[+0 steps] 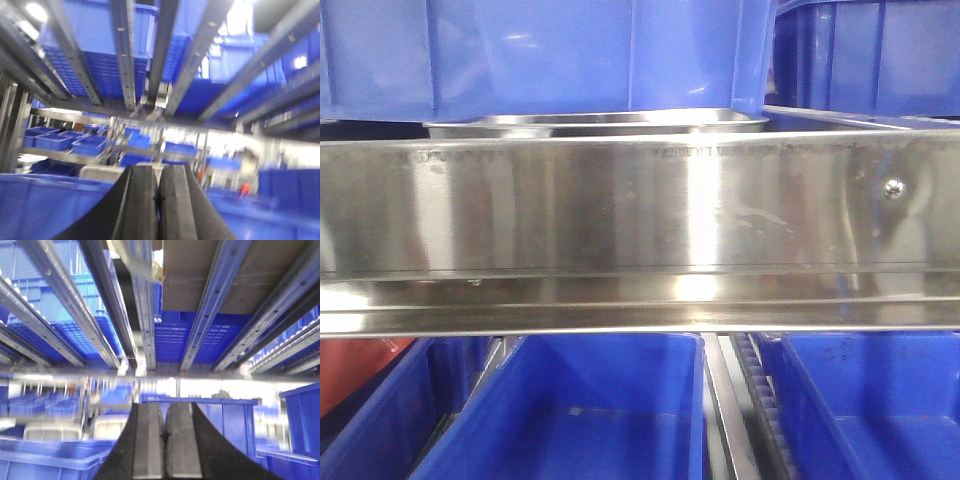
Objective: Stack silver trays without gaps
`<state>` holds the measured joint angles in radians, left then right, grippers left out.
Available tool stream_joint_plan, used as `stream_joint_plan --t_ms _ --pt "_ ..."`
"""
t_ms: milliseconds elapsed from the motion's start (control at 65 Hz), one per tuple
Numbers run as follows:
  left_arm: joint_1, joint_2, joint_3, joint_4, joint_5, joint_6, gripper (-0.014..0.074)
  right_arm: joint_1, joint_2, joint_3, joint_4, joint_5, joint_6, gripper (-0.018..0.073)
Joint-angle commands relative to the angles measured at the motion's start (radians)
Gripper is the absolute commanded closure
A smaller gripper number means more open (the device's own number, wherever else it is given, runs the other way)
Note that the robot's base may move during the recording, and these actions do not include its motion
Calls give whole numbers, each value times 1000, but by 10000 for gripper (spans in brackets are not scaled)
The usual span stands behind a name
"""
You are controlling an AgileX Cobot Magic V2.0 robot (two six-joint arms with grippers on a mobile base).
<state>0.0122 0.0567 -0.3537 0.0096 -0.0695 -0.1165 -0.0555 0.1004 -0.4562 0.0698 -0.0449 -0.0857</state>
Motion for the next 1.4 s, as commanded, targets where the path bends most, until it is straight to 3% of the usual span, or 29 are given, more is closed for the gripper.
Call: stream_joint_plan --t_ms 0,139,277,523,600,739,847,1047,1108,1231,1385 --pt "-7 61 -81 68 131 5 606 -1 99 -89 -10 101 -10 638" --pt "-7 193 -189 84 249 9 606 -1 276 -220 -10 252 -10 638" --pt "-7 355 -301 156 408 13 606 -1 457 -365 -10 470 -10 638" --pt "-7 646 -468 152 606 13 606 -1 731 -587 -4 777 -10 638" --pt "-7 713 -487 152 588 13 606 -1 794 -610 -4 775 -10 638" --pt "-7 813 -487 147 441 10 606 -1 860 -611 13 714 -10 638" --pt "-7 870 -487 44 405 9 606 -1 892 -611 13 670 -10 638" --pt "-7 987 -487 -25 254 9 606 -1 959 -611 35 580 30 638" --pt "-7 1028 -500 -25 269 9 606 1 993 -611 50 582 30 638" --pt "-25 1129 -579 -23 417 9 611 35 1082 -611 50 587 30 636" --pt "-106 1219 -670 -23 456 1 611 101 1183 -615 50 583 93 636"
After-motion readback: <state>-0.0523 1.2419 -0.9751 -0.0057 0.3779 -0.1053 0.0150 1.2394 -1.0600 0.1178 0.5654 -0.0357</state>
